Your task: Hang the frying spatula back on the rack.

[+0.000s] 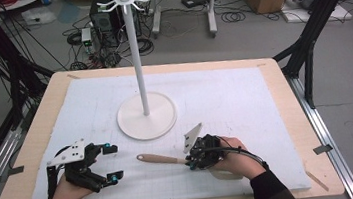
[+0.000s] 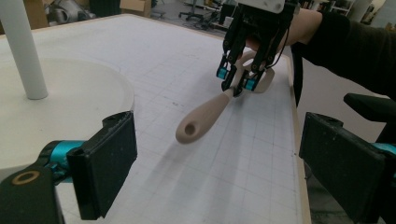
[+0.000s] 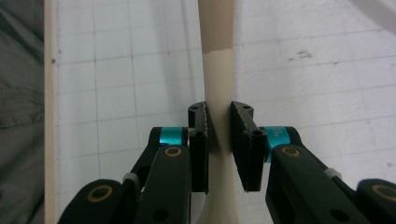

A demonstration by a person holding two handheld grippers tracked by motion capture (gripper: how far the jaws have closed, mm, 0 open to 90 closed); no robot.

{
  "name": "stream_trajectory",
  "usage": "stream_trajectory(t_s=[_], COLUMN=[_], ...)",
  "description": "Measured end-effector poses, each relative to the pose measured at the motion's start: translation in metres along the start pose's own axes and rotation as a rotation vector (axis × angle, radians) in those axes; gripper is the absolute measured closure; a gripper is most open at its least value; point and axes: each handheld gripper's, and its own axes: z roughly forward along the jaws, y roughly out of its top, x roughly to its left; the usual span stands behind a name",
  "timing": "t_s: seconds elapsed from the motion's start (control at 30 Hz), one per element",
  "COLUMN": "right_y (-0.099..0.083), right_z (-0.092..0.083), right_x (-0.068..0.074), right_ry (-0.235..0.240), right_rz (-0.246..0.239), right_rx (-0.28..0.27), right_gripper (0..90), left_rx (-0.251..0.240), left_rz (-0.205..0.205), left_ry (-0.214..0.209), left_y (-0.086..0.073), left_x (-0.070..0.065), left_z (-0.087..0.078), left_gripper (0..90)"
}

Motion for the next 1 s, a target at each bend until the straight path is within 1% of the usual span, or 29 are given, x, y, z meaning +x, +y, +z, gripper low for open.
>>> stream_trajectory(t_s=[0.1,0.13,0.17,0.2,0.23,0.3,0.4,0.43,0.47,0.5,0.53,0.6,0.63,0.67,0.73,0.77,0.8,0.83,0.9,0.93,0.97,1.0], right_y=[-0.001,-0.001,-0.001,-0.001,0.000,0.001,0.003,0.003,0.004,0.004,0.005,0.005,0.005,0.005,0.005,0.005,0.005,0.006,0.006,0.007,0.007,0.008], right_z=[-0.005,-0.007,-0.008,-0.010,-0.011,-0.016,-0.027,-0.029,-0.033,-0.037,-0.039,-0.043,-0.046,-0.048,-0.052,-0.053,-0.055,-0.057,-0.059,-0.060,-0.061,-0.061], right_x=[0.000,0.000,0.000,0.000,0.001,0.001,0.002,0.002,0.002,0.002,0.002,0.003,0.003,0.003,0.004,0.005,0.006,0.006,0.007,0.008,0.009,0.010], right_ry=[-0.007,-0.013,-0.012,-0.015,-0.028,-0.030,-0.051,-0.051,-0.049,-0.066,-0.069,-0.089,-0.087,-0.095,-0.100,-0.109,-0.111,-0.117,-0.125,-0.128,-0.137,-0.138], right_rz=[0.004,-0.004,0.002,0.001,-0.005,0.000,0.008,0.007,0.018,0.027,0.030,0.034,0.043,0.041,0.042,0.042,0.045,0.044,0.049,0.047,0.045,0.044], right_rx=[-0.022,-0.034,-0.040,-0.038,-0.045,-0.056,-0.109,-0.118,-0.137,-0.161,-0.167,-0.198,-0.216,-0.228,-0.259,-0.277,-0.291,-0.312,-0.341,-0.353,-0.373,-0.381], right_gripper=[78.3,78.3,78.2,78.3,78.3,78.3,78.3,78.2,78.2,78.2,78.2,78.2,78.2,78.2,78.2,78.2,78.2,78.2,78.2,78.2,78.2,78.1], left_rx=[-0.002,-0.003,-0.002,-0.003,-0.004,-0.013,-0.034,-0.044,-0.052,-0.057,-0.062,-0.068,-0.070,-0.076,-0.078,-0.087,-0.096,-0.101,-0.129,-0.152,-0.162,-0.182], left_rz=[0.003,0.001,0.004,0.005,0.007,0.007,0.011,0.014,0.019,0.017,0.022,0.029,0.032,0.034,0.039,0.038,0.041,0.038,0.026,0.014,0.007,-0.009], left_ry=[-0.002,-0.006,-0.006,-0.007,-0.009,-0.013,-0.020,-0.024,-0.028,-0.029,-0.025,-0.019,-0.016,-0.015,0.002,0.002,0.015,0.025,0.033,0.050,0.052,0.065], left_y=[0.000,0.000,0.001,0.001,0.001,0.002,0.005,0.007,0.009,0.010,0.011,0.015,0.017,0.020,0.024,0.026,0.029,0.031,0.035,0.037,0.039,0.042], left_x=[-0.001,-0.001,-0.001,-0.002,-0.002,-0.003,-0.006,-0.008,-0.009,-0.011,-0.012,-0.016,-0.018,-0.020,-0.024,-0.027,-0.029,-0.030,-0.033,-0.034,-0.035,-0.035], left_z=[0.001,0.001,0.002,0.002,0.002,0.003,0.006,0.007,0.009,0.010,0.012,0.017,0.020,0.022,0.027,0.030,0.033,0.035,0.039,0.041,0.042,0.044], left_gripper=[11.8,11.8,11.8,11.8,11.8,11.8,11.8,11.8,11.8,11.8,11.8,11.8,11.8,11.8,12.6,12.7,12.9,14.3,14.5,15.6,16.2,16.7])
